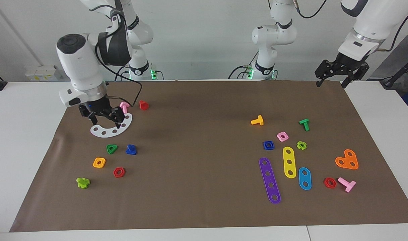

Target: Unscrew and place screws in storage area

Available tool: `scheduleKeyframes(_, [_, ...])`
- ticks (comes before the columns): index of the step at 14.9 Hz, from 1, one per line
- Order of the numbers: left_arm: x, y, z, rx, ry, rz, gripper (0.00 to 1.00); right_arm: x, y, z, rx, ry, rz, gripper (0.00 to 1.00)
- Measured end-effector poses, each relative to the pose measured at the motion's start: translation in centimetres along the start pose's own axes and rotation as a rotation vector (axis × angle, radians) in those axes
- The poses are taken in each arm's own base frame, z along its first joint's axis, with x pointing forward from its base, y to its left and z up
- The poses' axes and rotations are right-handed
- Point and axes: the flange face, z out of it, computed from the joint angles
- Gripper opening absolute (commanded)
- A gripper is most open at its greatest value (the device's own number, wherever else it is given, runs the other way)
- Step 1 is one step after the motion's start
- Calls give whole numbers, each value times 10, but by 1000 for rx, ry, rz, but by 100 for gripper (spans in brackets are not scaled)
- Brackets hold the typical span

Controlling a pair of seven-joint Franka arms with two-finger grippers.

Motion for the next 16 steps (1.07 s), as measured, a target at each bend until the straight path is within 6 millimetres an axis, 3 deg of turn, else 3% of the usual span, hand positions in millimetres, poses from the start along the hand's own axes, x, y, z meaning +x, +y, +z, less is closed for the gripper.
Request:
scheduleKeyframes(5, [0,0,0,0,0,0,100,-17,12,-78,27,-22,17,100])
scheduleKeyframes(8, [0,0,0,0,0,0,100,-27,24,-111,20,-59,-54,100])
scheduleKeyframes(11, [0,0,0,0,0,0,100,-27,42,-115,19,-84,-107,100])
scheduleKeyframes(16, [0,0,0,0,0,0,100,-28,36,-110,16,-112,-120,100])
